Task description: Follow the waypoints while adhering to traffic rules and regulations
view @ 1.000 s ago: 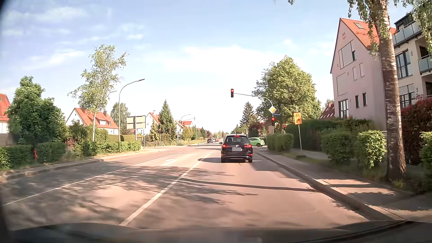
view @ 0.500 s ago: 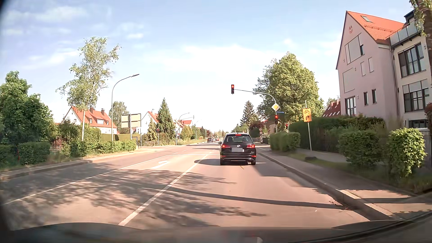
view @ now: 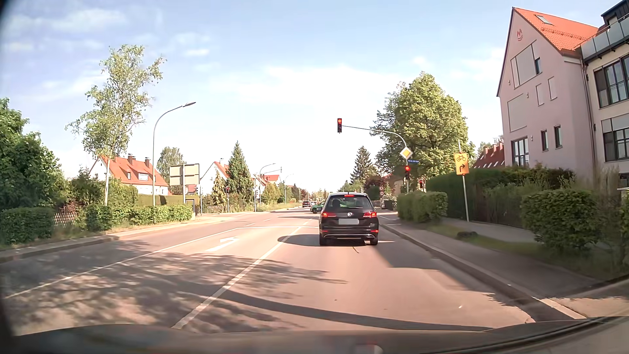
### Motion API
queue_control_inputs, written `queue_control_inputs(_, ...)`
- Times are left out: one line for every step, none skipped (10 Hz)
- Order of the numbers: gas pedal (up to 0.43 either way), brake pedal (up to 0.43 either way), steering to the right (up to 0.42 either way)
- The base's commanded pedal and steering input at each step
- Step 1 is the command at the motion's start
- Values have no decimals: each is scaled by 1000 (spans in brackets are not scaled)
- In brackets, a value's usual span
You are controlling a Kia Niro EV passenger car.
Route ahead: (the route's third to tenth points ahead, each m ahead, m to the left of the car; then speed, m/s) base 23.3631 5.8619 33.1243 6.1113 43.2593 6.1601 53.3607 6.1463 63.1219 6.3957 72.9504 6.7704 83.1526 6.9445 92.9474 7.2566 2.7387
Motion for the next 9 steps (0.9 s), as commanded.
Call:
queue_control_inputs(0, 183, -6)
queue_control_inputs(0, 189, -6)
queue_control_inputs(0, 195, -6)
queue_control_inputs(0, 195, -7)
queue_control_inputs(0, 201, -8)
queue_control_inputs(0, 201, -9)
queue_control_inputs(0, 201, -9)
queue_control_inputs(0, 201, -10)
queue_control_inputs(0, 201, -10)
